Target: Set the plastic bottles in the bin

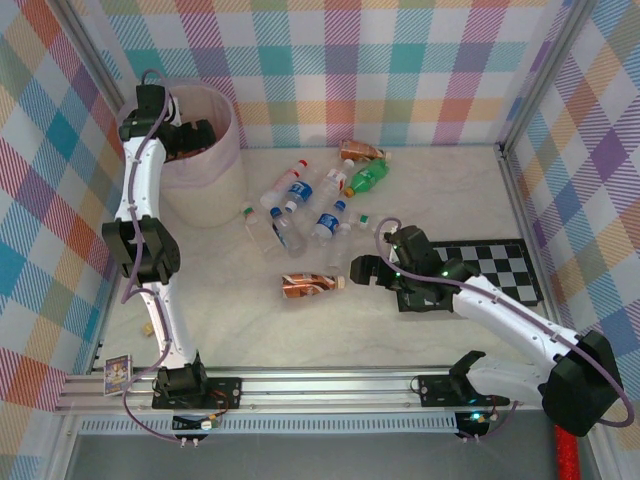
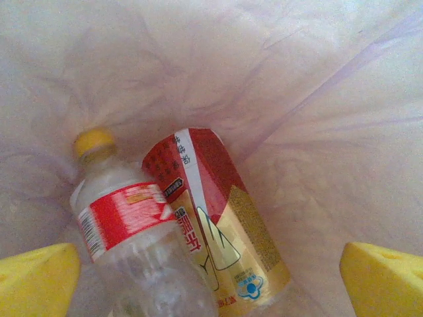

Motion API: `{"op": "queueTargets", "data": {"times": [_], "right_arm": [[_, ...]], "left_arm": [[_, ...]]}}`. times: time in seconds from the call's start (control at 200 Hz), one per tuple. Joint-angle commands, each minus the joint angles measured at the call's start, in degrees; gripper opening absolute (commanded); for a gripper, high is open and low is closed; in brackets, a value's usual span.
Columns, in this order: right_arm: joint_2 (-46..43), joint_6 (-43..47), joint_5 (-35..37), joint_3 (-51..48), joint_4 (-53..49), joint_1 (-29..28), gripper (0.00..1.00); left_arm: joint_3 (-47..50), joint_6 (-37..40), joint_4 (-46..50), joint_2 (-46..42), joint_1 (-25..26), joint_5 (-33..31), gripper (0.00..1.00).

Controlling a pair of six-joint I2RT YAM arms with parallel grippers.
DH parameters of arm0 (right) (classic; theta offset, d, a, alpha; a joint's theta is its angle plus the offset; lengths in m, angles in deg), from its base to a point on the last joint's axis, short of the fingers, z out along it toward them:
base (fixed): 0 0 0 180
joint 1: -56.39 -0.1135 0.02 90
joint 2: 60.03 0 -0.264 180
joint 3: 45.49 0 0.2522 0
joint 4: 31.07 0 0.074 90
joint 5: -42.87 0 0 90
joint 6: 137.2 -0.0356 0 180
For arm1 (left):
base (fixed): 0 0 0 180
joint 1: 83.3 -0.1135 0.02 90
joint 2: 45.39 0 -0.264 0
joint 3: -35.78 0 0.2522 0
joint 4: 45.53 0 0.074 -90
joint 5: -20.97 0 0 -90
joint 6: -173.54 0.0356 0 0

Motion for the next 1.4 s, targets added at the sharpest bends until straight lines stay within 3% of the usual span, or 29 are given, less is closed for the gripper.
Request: {"op": "queueTargets", "data": {"times": [0.0, 0.29, 0.495, 0.59, 0.715, 0.855, 1.075, 1.395], "right_arm": [[0.39, -6.05, 3.56, 4.44, -3.44, 0.61, 0.99], [10.13, -27.37, 16.47, 19.15, -15.19, 2.1, 0.99], [19.79, -41.63, 14.86, 26.77, -16.76, 6.57, 0.99], [23.25, -49.27, 12.93, 26.71, -12.8, 8.49, 1.0], [28.57, -57.66, 13.52, 27.79, -10.16, 9.96, 0.98], [35.81, -61.24, 12.42, 32.48, -9.95, 11.16, 0.97], [44.47, -65.83, 12.9, 37.54, -10.57, 12.19, 0.97], [50.93, -65.17, 13.12, 40.88, -12.08, 15.71, 0.99]], "left_arm": [[-1.99, 1.22, 1.27, -6.08, -0.43, 0.91, 1.0], [-2.37, 2.44, 1.32, -14.59, 0.31, -0.3, 1.0], [-1.54, 3.16, 4.83, -21.45, 2.13, -5.61, 1.0], [5.47, 0.86, 3.73, -27.85, 4.59, -5.66, 1.0], [20.31, -0.7, -2.94, -37.96, 11.97, -6.39, 1.0], [29.18, -1.13, -3.05, -43.98, 19.33, -10.42, 1.0], [48.51, -6.72, -10.36, -55.58, 26.94, -9.41, 1.0], [57.49, -8.35, -6.27, -59.84, 33.11, -10.23, 1.0]]}}
